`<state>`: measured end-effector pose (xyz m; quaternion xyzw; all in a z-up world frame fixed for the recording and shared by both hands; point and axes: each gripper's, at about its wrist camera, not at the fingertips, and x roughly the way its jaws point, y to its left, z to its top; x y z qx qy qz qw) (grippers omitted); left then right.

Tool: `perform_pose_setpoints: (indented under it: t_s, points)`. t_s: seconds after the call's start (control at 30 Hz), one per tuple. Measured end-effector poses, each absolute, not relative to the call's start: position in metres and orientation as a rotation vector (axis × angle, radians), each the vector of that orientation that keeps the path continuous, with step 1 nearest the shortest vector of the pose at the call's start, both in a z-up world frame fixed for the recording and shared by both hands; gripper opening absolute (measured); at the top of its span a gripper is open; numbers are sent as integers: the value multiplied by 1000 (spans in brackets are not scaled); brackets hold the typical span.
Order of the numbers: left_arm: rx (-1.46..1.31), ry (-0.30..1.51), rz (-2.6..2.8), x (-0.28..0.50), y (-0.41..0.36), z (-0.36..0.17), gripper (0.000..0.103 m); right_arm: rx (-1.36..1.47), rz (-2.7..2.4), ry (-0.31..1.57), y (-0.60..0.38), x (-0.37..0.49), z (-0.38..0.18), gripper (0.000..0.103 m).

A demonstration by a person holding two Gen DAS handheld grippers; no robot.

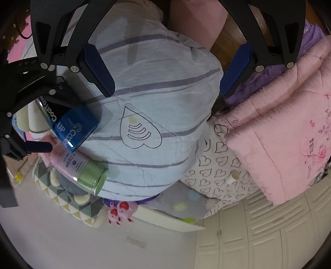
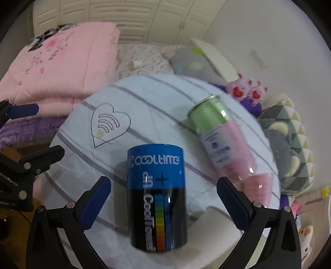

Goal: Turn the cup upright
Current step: 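Reach the right tool to the blue CoolTowel cup and grasp it, then lift the blue cup with the right tool and carry it back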

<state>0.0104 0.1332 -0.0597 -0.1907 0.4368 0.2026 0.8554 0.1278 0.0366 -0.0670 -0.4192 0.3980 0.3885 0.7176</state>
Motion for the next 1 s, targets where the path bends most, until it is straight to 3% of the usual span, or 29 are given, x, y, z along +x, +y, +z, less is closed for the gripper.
perform_pose_setpoints:
  t_s: [0.1, 0.17, 0.27, 1.0]
  points:
    - [-391, 940, 430, 16, 134, -66, 102, -902, 916, 983, 39, 138, -82, 94]
    - [-389, 958, 430, 21, 134, -70, 102, -887, 921, 1065, 40, 146, -95, 77]
    - [-390, 977, 419, 24, 133, -74, 102, -807, 925, 1159, 35, 159, -102, 70]
    - [-355, 963, 374, 19, 139, -64, 102, -741, 852, 1203, 1, 133, -70, 68]
